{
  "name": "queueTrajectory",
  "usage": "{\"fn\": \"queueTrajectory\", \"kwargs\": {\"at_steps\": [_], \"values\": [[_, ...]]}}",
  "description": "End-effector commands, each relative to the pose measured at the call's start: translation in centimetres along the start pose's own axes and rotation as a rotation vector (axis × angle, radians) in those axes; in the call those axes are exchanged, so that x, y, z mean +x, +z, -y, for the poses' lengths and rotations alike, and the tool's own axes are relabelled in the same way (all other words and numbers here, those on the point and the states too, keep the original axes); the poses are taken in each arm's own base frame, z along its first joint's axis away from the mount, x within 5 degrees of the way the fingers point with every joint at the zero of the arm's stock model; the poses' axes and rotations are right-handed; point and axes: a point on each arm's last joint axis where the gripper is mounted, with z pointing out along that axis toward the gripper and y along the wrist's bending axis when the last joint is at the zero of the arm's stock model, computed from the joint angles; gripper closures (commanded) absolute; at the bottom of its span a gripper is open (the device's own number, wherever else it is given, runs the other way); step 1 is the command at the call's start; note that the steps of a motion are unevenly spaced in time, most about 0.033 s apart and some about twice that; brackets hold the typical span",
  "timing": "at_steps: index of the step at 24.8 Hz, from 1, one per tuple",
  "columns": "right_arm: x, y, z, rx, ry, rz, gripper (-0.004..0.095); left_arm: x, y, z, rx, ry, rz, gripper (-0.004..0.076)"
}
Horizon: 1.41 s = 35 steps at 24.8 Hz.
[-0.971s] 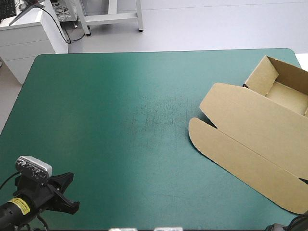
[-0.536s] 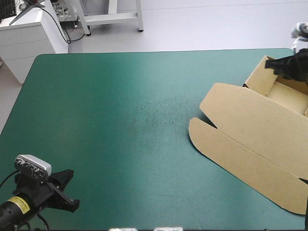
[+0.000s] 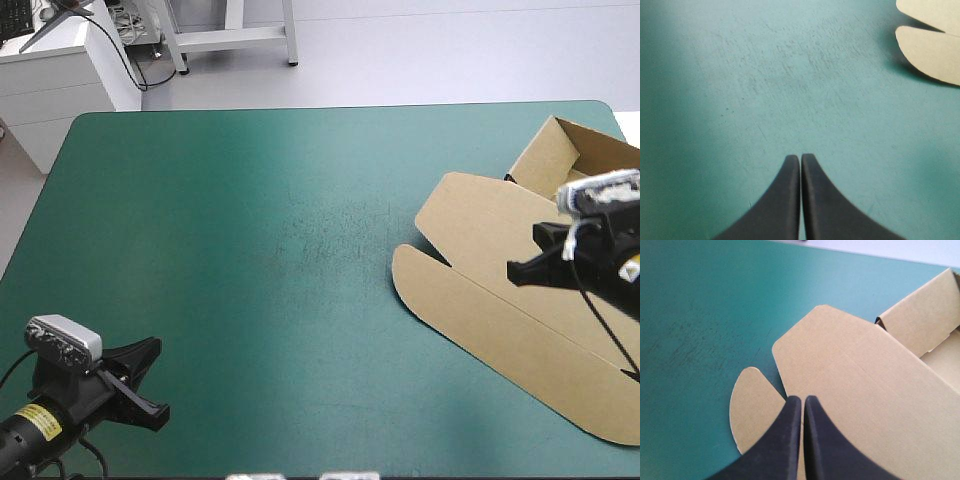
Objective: Fold the box
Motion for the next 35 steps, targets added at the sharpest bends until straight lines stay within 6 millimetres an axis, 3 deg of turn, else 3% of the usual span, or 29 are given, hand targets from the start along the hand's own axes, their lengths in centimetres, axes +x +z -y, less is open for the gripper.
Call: {"fn": "queueTrajectory", "kwargs": {"at_steps": [1, 2, 3, 7, 14, 18, 28, 35], "values": [[1.6, -2.9, -0.7, 0.049, -0.028, 0.198, 0.0907, -1.1, -0.7, 0.2, 0.013, -0.015, 0.148, 0.0732], [3.8, -3.7, -1.1, 0.058, -0.032, 0.225, 0.0908, -0.6, -0.8, 0.2, 0.014, -0.018, 0.178, 0.0732], [4.3, -3.9, -1.1, 0.064, -0.036, 0.228, 0.0908, -0.3, -0.9, 0.2, 0.013, -0.018, 0.191, 0.0732], [9.9, -5.1, -2.1, 0.072, -0.04, 0.28, 0.0908, 2.6, -1.1, 0.1, 0.011, 0.002, 0.23, 0.0732], [15.3, -6.8, -3.1, 0.083, -0.009, 0.408, 0.0908, 5.3, -1.5, 0.1, 0.013, 0.016, 0.27, 0.0732], [16.7, -7.6, -3.2, 0.107, -0.006, 0.456, 0.0908, 5.5, -1.6, 0.1, 0.014, 0.015, 0.288, 0.0732], [18.1, -5.9, -3.1, 0.079, 0.022, 0.339, 0.0908, 5.8, -1.6, 0.2, 0.02, 0.017, 0.252, 0.0732], [18.1, -5.6, -3.1, 0.072, 0.041, 0.355, 0.0908, 5.7, -1.6, 0.2, 0.019, 0.017, 0.257, 0.0732]]}}
